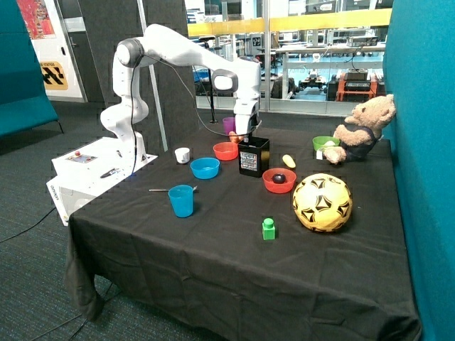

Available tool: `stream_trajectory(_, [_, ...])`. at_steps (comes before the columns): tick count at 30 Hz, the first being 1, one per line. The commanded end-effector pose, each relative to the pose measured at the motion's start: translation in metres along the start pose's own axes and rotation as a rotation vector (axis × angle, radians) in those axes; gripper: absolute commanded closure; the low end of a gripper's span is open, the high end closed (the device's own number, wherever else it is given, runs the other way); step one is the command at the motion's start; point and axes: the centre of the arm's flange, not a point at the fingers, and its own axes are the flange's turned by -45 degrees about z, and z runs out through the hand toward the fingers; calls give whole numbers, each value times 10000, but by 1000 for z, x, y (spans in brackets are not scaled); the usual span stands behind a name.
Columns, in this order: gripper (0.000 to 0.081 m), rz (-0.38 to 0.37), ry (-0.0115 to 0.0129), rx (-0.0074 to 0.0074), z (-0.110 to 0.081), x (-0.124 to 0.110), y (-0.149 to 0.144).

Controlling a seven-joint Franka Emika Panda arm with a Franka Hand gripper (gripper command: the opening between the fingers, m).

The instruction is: Throw away the rubbish paper

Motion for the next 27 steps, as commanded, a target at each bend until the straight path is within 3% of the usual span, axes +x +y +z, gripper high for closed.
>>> stream_trajectory(1, [0,-43,-39,28,-13,1,6])
stream_trajectory(9, [17,-140,-39,28,-31,2,16])
stream_trajectory(27, [80,-670,-38,29,-50,-20,4])
